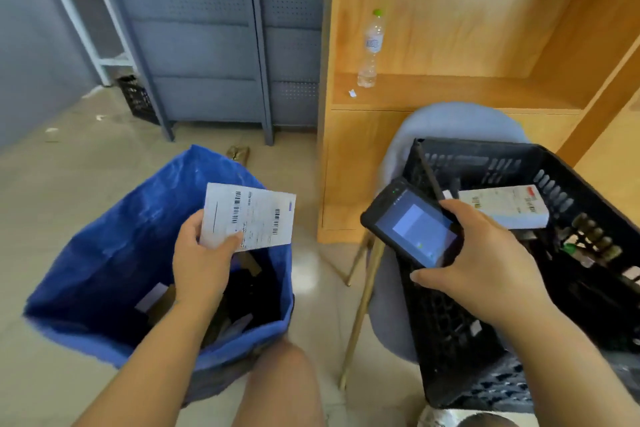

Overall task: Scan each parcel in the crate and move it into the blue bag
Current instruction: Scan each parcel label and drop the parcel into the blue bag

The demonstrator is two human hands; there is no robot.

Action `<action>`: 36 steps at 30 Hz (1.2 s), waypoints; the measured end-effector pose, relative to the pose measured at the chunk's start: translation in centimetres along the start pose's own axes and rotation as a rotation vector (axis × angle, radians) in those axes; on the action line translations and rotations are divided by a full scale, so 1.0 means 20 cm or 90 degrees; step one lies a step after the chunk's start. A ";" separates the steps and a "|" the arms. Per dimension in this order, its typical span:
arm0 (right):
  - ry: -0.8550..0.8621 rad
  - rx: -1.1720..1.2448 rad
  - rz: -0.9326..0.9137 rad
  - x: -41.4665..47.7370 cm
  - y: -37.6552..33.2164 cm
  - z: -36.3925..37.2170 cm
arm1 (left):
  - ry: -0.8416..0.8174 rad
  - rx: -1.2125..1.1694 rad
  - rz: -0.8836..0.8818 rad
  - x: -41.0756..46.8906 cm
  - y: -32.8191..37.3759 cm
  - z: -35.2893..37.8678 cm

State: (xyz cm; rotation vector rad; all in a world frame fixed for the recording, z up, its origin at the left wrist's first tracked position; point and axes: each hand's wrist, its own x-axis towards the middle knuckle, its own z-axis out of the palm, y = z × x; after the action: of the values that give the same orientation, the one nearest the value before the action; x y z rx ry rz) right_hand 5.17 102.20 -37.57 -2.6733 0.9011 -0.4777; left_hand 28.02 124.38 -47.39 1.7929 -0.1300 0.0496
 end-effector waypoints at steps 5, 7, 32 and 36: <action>-0.032 -0.017 -0.036 0.01 -0.09 0.09 | -0.098 0.220 -0.046 0.14 -0.19 -0.09; -0.036 -0.018 -0.036 0.00 -0.09 0.09 | -0.150 0.213 -0.068 0.14 -0.21 -0.08; 0.029 -0.106 0.312 -0.22 0.87 -0.36 | -0.615 0.224 0.317 -0.28 0.67 1.35; 0.028 -0.111 0.333 -0.17 1.01 -0.38 | -0.678 0.335 0.376 -0.30 0.66 1.68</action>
State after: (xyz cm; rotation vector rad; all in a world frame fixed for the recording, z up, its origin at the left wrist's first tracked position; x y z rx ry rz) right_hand -11.05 87.59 -38.70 -2.4308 1.6524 -0.3451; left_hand 19.34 89.02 -42.71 2.0588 -1.5146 -0.4974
